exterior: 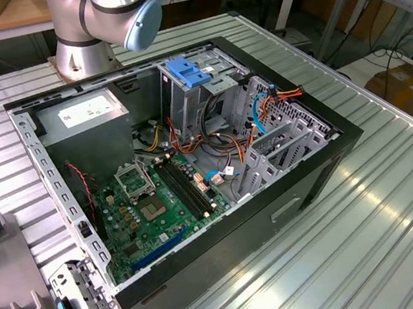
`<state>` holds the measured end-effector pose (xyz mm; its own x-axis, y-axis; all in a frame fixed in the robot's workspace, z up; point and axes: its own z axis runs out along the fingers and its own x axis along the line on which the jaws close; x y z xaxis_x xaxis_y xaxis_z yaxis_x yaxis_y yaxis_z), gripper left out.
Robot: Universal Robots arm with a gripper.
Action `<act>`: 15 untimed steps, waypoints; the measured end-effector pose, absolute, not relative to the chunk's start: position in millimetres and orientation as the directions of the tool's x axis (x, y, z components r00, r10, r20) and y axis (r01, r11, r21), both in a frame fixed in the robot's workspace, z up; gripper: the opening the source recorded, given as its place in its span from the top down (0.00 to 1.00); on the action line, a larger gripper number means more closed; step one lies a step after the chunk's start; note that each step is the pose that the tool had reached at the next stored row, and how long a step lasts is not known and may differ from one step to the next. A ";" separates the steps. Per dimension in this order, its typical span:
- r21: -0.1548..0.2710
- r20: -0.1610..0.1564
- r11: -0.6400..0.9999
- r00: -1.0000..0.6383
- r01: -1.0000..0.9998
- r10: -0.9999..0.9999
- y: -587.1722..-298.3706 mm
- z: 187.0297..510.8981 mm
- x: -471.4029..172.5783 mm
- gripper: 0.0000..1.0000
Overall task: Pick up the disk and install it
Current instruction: 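Pick up the disk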
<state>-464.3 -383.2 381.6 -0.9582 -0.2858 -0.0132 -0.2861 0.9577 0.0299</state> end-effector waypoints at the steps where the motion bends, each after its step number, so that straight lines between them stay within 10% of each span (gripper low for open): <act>1: 0.030 -0.013 0.955 -0.956 -0.295 -0.294 -383.2 381.6 -464.3 0.89; 15: 0.030 -0.013 0.868 -0.868 -0.496 -0.496 -383.2 381.4 -464.2 0.89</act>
